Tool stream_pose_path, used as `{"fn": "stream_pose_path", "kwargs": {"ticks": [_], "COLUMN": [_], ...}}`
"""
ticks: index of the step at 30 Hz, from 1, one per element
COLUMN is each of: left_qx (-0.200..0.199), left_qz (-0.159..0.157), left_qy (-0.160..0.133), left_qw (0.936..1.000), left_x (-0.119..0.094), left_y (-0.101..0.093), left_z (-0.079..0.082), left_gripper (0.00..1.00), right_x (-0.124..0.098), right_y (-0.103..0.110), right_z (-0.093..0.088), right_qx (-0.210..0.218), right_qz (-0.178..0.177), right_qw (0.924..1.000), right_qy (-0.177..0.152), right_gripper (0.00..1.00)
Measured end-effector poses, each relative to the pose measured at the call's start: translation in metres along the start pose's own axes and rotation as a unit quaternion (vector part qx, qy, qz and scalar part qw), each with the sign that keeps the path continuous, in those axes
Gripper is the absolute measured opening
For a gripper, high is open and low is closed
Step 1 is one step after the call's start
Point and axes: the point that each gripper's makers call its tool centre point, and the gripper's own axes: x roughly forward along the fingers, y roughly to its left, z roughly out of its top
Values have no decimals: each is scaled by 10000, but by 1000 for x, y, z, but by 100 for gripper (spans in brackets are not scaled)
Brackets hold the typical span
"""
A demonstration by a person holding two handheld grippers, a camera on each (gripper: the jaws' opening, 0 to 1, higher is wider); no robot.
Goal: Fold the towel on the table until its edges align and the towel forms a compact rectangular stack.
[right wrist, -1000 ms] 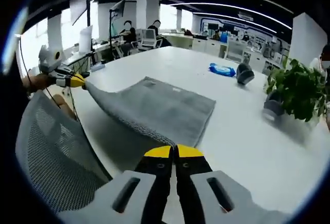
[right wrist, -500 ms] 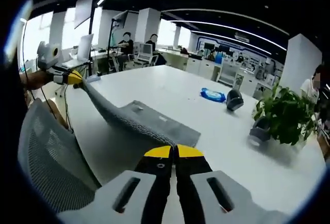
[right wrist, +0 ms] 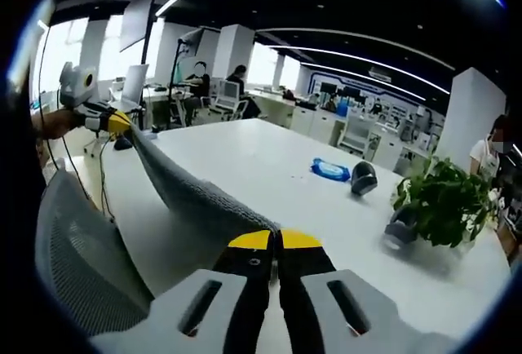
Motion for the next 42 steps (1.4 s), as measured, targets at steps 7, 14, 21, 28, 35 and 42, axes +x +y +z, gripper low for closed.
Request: {"fn": "stream_pose_path", "kwargs": {"ticks": [7,14,21,28,35,42], "left_qx": [-18,35,72,39,18,94], "left_qz": [50,76,106,49,-33,-229], "left_qy": [-66,-141,-276,-207,18,286], "left_qw": [10000,9999,9995,9998,10000,9993], "left_x": [-5,-10,-15,-10,-3,17], "left_y": [2,3,10,7,5,9], "left_z": [9,17,23,20,4,-8], "left_gripper": [2,2,2,2,2,2], "right_x": [-10,-17,-24,-17,-7,8], "right_y": [-1,-4,0,3,5,3], "right_z": [9,23,40,35,19,-1], "right_qx": [-100,-147,-188,-212,-234,-242], "right_qz": [-32,-92,-135,-141,-134,-95], "right_qw": [9999,9997,9993,9995,9996,9992], "right_qy": [-54,-182,-297,-190,31,315], "right_gripper": [0,0,0,0,0,0]}}
